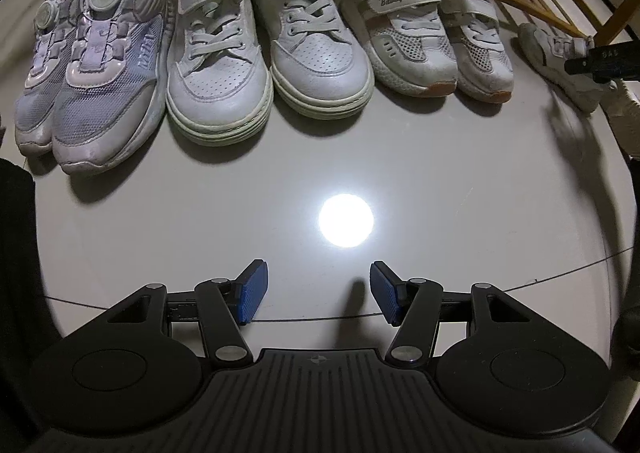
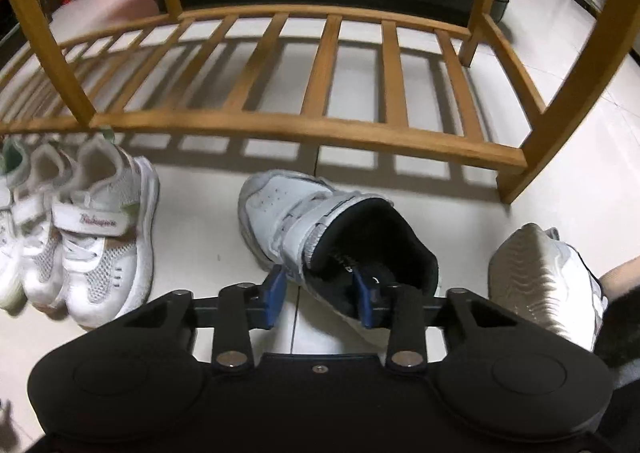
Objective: Organize scattered shoes
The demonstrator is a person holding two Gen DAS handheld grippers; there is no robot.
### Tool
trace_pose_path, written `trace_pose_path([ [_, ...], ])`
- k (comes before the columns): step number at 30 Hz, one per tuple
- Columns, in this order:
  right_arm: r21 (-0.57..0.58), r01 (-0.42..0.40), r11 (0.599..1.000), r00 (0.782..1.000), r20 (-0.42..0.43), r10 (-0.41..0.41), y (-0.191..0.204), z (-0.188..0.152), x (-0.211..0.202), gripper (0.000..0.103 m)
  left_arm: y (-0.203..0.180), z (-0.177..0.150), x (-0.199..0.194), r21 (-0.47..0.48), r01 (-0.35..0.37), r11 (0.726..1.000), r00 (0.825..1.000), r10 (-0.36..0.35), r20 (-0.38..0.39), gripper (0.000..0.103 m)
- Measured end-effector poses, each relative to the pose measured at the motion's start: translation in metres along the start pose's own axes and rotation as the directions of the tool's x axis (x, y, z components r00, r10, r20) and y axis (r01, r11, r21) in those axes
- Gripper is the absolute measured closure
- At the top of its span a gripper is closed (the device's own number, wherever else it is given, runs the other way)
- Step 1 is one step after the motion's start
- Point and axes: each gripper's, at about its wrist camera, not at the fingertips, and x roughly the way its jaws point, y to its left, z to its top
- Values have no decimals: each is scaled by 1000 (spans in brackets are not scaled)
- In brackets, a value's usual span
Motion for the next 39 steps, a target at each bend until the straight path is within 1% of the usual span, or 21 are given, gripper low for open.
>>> trace_pose_path([
  [2,-27,1,1000,1000,-20,-2,6,-1,-1,74,0,0,0,1,-2,1000,1000,2,-1,45],
  [4,-32,-15,999,999,-39,13,9,-5,-4,84,-1,0,-3,-1,3,1000,1000,-3,4,45],
  [7,-33,-17,999,998,-54,15,14,-10,-10,93,-4,0,-9,4,12,1000,1000,-12,18,45],
  [9,-19,-26,999,997,-68,24,19,-18,-19,93,-5,-1,-15,6,18,1000,999,-18,29,45],
  [12,64,-43,997,991,-121,51,22,-30,-29,93,-7,-2,-23,-3,27,1000,999,-27,44,45],
  [13,72,-54,996,989,-132,63,26,-36,-35,93,-7,-2,-26,-5,30,1000,998,-30,51,45],
  [16,50,-74,996,985,-152,81,39,-50,-45,93,-7,-6,-36,-8,36,999,997,-36,69,45],
  [19,27,-132,991,973,-185,135,63,-75,-61,93,-9,-10,-42,-6,44,999,996,-43,74,45],
  [21,23,-169,985,966,-195,170,73,-85,-69,93,-9,-14,-47,-7,47,999,996,-46,78,45],
  [23,27,-218,976,955,-202,219,85,-96,-79,93,-9,-17,-49,-7,49,999,996,-49,79,45],
  [25,42,-282,959,937,-204,284,100,-107,-92,93,-11,-21,-51,-13,51,999,996,-50,78,45],
  [28,29,-322,946,927,-196,321,118,-113,-102,93,-16,-27,-52,-8,60,998,996,-60,72,45],
  [29,11,-347,938,920,-193,342,131,-116,-106,93,-18,-29,-53,-4,64,998,995,-63,71,45],
  [31,16,-377,926,906,-202,372,140,-116,-106,93,-22,-34,-55,7,71,997,995,-72,70,44],
  [32,-19,-397,917,898,-211,385,154,-118,-109,93,-23,-35,-55,10,74,997,995,-74,70,44],
  [34,-87,-395,915,907,-193,373,167,-119,-119,93,-23,-40,-57,10,77,997,995,-78,69,44],
  [37,-124,-374,919,922,-153,355,162,-112,-134,90,-22,-43,-56,4,77,997,995,-77,59,44],
  [38,-129,-356,926,931,-135,339,156,-109,-137,88,-22,-43,-54,2,77,997,996,-77,56,44],
  [39,-134,-337,932,939,-118,323,150,-107,-140,80,-23,-43,-53,1,77,997,996,-77,53,44],
])
